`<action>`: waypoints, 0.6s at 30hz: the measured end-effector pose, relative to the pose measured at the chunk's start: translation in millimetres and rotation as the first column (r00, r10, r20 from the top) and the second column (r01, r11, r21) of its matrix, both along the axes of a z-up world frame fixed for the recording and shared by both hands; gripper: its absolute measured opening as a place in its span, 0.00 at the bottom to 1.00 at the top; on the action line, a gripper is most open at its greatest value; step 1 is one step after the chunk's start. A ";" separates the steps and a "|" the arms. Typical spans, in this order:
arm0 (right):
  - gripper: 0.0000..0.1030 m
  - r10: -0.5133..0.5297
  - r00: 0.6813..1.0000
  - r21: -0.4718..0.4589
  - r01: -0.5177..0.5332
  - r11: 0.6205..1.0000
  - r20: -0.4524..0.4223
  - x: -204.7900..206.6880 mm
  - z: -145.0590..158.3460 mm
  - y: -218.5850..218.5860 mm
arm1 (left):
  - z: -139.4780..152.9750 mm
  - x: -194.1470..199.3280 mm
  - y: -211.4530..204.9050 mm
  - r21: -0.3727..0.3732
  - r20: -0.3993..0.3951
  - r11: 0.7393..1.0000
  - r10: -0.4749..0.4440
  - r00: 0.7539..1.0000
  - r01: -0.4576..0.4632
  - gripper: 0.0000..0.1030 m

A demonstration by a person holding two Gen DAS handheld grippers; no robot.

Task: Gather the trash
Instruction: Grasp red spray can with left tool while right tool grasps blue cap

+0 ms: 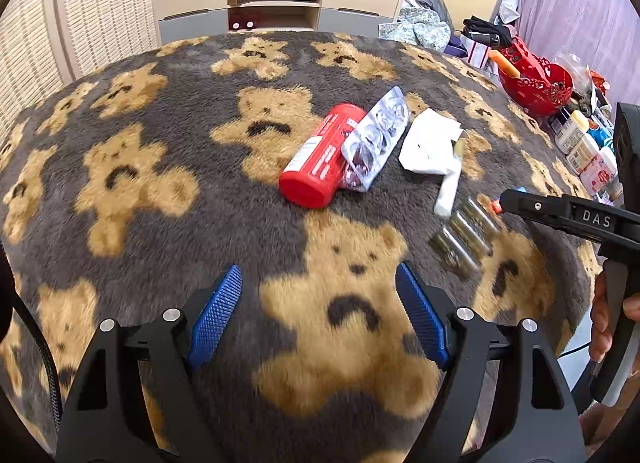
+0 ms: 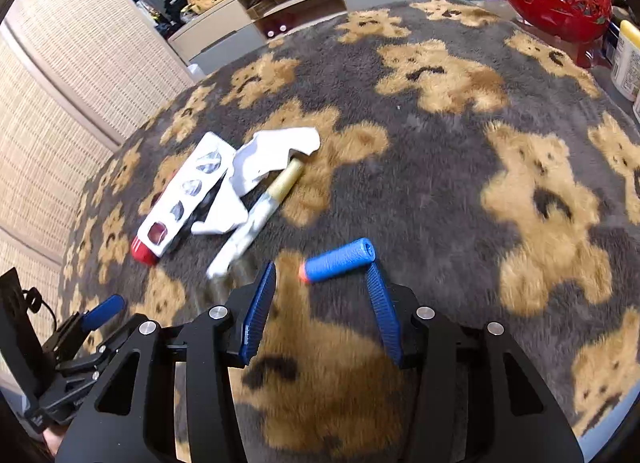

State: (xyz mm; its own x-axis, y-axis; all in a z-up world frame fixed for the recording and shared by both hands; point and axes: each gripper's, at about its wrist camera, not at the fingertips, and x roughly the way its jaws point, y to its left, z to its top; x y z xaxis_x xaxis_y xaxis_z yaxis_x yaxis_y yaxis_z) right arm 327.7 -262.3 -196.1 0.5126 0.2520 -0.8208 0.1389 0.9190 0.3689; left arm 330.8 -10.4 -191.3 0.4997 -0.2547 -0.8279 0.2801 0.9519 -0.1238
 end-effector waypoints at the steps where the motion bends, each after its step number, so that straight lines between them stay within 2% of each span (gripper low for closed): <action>1: 0.48 0.001 1.000 0.006 -0.001 1.000 -0.001 3.3 -0.9 0.2 | -1.4 3.9 -1.2 0.003 0.000 1.000 -0.005 1.000 0.005 0.69; 4: 0.47 0.005 1.000 -0.002 -0.005 1.000 -0.001 13.6 -3.3 4.1 | -6.7 21.2 -4.3 0.009 -0.010 1.000 -0.012 1.000 0.013 0.61; 8: 0.43 0.014 1.000 -0.018 -0.014 1.000 0.001 22.4 -5.9 9.9 | -6.4 41.4 -5.8 0.006 0.003 1.000 -0.012 1.000 0.012 0.57; 10: 0.40 0.015 1.000 -0.025 -0.015 1.000 0.003 25.3 -6.0 11.5 | -5.9 50.0 -8.2 0.013 0.005 1.000 -0.020 1.000 0.020 0.51; 13: 0.33 0.019 1.000 -0.034 -0.019 0.999 0.003 28.1 -6.4 12.3 | -7.8 59.4 -11.4 0.014 -0.005 0.999 -0.038 0.999 0.038 0.38; 18: 0.15 0.020 1.000 -0.077 -0.020 0.997 0.004 29.9 -8.9 11.1 | -9.8 62.5 -16.8 0.027 0.001 0.998 -0.061 0.998 0.061 0.37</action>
State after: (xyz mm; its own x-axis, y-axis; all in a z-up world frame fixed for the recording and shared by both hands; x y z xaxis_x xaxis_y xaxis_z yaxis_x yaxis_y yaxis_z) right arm 357.6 -251.2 -205.0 0.5119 0.1985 -0.8358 0.1183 0.9473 0.2975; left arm 393.3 -27.2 -201.1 0.4857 -0.2628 -0.8337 0.3382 0.9360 -0.0980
